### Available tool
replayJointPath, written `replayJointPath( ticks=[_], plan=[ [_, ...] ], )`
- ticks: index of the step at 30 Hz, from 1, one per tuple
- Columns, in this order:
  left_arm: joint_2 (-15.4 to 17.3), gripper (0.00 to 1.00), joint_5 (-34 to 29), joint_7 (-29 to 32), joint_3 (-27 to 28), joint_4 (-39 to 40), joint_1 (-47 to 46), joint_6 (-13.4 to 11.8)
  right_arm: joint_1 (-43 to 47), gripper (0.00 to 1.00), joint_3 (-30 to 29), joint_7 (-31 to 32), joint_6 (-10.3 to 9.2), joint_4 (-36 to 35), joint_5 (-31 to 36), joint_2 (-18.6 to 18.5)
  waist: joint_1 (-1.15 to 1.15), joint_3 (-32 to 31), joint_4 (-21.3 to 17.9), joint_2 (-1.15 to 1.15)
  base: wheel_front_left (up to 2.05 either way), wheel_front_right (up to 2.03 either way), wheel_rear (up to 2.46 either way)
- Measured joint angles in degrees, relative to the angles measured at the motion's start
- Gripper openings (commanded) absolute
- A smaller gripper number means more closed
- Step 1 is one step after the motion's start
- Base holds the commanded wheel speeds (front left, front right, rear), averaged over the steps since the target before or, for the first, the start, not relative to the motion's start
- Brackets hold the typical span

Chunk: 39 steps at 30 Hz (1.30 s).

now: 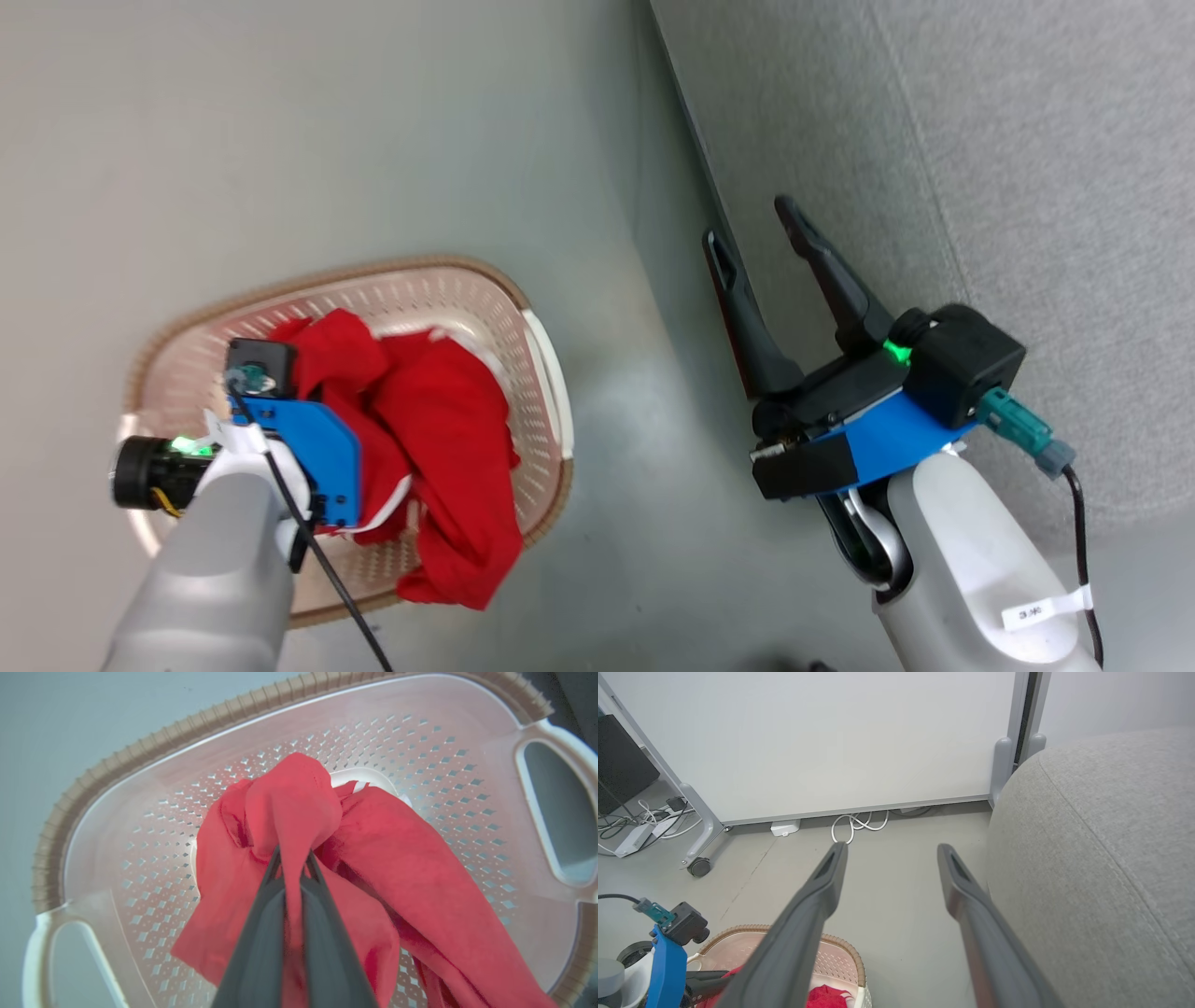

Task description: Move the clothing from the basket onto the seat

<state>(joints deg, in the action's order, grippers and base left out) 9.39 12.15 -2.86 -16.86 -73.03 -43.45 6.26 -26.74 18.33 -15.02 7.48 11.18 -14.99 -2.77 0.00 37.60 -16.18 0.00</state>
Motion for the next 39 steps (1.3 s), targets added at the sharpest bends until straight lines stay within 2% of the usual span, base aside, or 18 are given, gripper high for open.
replayJointPath(
  ticks=[9,14,25,31,39],
  plan=[
    [-5.3,0.0,0.8,-6.7,-2.3,0.2,4.0,0.6,4.2,1.0,-0.7,0.0,0.0,5.8,0.9,0.0,-0.01,-12.3,3.9,0.0,0.0,0.0,0.0],
    [-6.3,0.0,2.1,-8.2,-4.0,1.6,5.2,0.8,7.6,1.0,-0.7,0.0,0.0,9.1,1.2,0.0,-0.01,-19.8,6.3,0.0,0.0,0.0,0.0],
    [-6.4,0.0,15.5,-5.6,-16.4,18.6,10.2,0.6,14.1,1.0,1.4,1.4,0.0,11.5,-0.8,0.0,-0.03,-35.3,10.8,0.0,0.0,0.0,0.0],
    [-6.5,0.0,18.7,-4.3,-21.4,24.5,8.6,-1.8,15.2,1.0,2.4,2.4,0.0,10.8,-1.3,0.0,-0.02,-39.8,12.3,0.0,0.0,0.0,0.0],
    [-6.5,0.0,22.7,-3.4,-25.3,28.7,5.3,-3.6,16.2,1.0,4.1,3.4,0.0,9.8,-1.8,0.0,-0.02,-41.4,12.3,0.01,0.0,0.0,0.0]
  ],
)
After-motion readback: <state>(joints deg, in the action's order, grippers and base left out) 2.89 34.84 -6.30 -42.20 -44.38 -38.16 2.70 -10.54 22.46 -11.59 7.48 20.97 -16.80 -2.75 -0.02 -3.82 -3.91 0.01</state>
